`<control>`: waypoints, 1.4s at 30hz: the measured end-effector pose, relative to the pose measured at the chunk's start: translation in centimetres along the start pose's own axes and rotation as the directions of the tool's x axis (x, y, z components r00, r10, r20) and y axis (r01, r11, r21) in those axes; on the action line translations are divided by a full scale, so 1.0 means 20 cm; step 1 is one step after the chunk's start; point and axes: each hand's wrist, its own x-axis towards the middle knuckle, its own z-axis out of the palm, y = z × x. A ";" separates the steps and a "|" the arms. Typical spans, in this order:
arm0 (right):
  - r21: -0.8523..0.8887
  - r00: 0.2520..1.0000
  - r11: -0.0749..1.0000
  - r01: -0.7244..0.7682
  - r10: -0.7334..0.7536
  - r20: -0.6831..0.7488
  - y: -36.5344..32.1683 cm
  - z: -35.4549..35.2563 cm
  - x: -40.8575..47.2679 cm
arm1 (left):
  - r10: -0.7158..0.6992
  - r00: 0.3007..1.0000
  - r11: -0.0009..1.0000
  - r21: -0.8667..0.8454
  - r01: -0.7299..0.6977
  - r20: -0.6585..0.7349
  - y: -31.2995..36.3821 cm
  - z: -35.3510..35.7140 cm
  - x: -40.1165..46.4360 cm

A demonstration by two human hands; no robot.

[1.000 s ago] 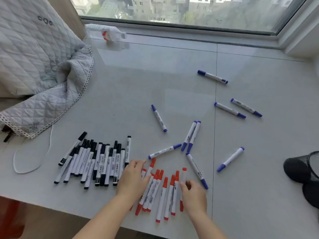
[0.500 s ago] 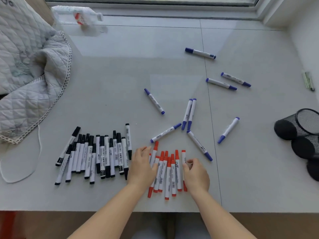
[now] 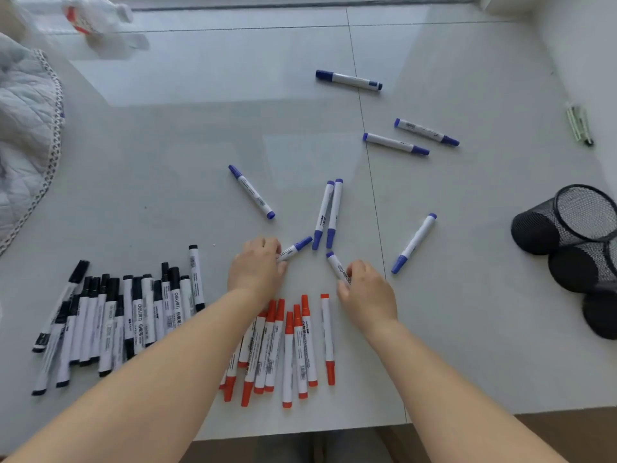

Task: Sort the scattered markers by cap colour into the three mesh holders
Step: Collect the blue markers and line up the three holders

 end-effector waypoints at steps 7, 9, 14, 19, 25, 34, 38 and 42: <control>0.507 0.923 0.834 -0.219 0.345 -0.169 0.13 -0.15 0.06 | -0.276 0.959 0.874 -0.432 0.223 -0.064 0.03 -0.07 0.09; 0.523 0.875 0.808 -0.271 0.433 -0.215 0.19 -0.20 0.13 | -0.373 0.923 0.811 -0.518 0.273 -0.098 0.03 -0.11 0.18; 0.345 0.819 0.815 -0.467 0.545 -0.180 0.32 -0.23 0.27 | -0.527 0.847 0.737 -0.536 0.413 -0.073 0.02 -0.16 0.39; 0.183 0.893 0.903 -0.389 0.418 -0.165 0.26 -0.21 0.37 | -0.568 0.821 0.782 -0.350 0.517 -0.057 -0.01 -0.15 0.50; 0.401 0.946 0.872 -0.282 0.323 -0.037 0.05 -0.25 0.52 | -0.335 0.942 0.890 -0.340 0.304 -0.034 0.08 -0.12 0.50; 0.274 0.955 0.915 -0.295 0.295 0.041 -0.13 -0.18 0.65 | -0.240 0.967 0.922 -0.292 0.255 0.086 0.30 -0.03 0.49; 0.211 0.948 0.931 -0.298 0.314 -0.044 -0.04 -0.19 0.59 | -0.270 0.960 0.941 -0.193 0.279 0.070 0.32 -0.03 0.49; 0.166 0.956 0.944 -0.286 0.293 -0.019 0.08 -0.20 0.47 | -0.254 0.952 0.937 -0.199 0.286 0.171 0.41 -0.02 0.40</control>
